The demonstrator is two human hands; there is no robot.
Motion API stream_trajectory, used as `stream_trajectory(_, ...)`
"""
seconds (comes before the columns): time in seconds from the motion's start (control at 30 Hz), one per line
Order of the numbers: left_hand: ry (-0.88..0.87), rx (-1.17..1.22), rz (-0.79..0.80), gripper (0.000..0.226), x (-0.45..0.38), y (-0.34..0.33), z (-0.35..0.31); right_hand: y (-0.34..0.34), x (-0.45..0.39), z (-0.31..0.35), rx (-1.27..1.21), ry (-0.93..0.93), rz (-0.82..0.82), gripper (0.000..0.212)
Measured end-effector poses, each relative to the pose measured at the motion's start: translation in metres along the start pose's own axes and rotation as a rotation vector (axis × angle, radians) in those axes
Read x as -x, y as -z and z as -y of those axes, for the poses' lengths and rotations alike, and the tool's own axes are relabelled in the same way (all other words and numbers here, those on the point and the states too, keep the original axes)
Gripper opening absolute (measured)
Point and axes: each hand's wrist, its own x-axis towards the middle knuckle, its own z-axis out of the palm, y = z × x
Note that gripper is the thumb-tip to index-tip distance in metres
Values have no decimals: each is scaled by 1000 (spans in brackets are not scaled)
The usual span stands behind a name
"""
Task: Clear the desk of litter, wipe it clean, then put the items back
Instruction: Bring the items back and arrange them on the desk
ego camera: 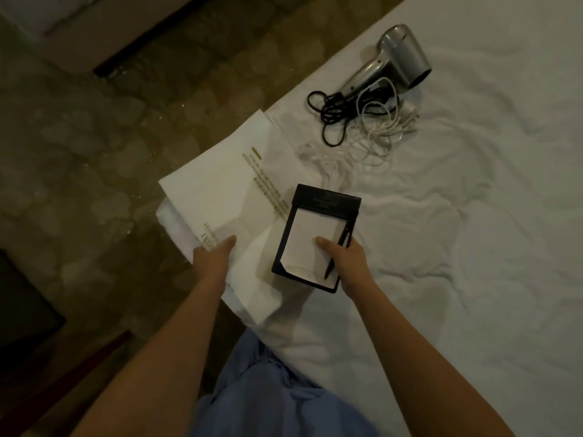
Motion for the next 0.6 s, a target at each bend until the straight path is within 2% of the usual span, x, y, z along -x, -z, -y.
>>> stream_trajectory(0.13,115,204,128,39,7,1,-15,-1,16,1,-5,5,-33,28)
stream_trajectory(0.23,81,185,204,35,22,-10,-28,3,31,12,-18,39,-37,24)
stream_trajectory(0.37,-10,132,145,16,53,-14,-40,15,54,35,-19,89,-55,24)
stream_trajectory(0.5,-180,-93,7,32,94,5,-56,27,83,61,-14,137,-30,27)
stream_trajectory(0.6,-242,-39,-26,35,117,33,-67,20,101,78,3,162,41,25)
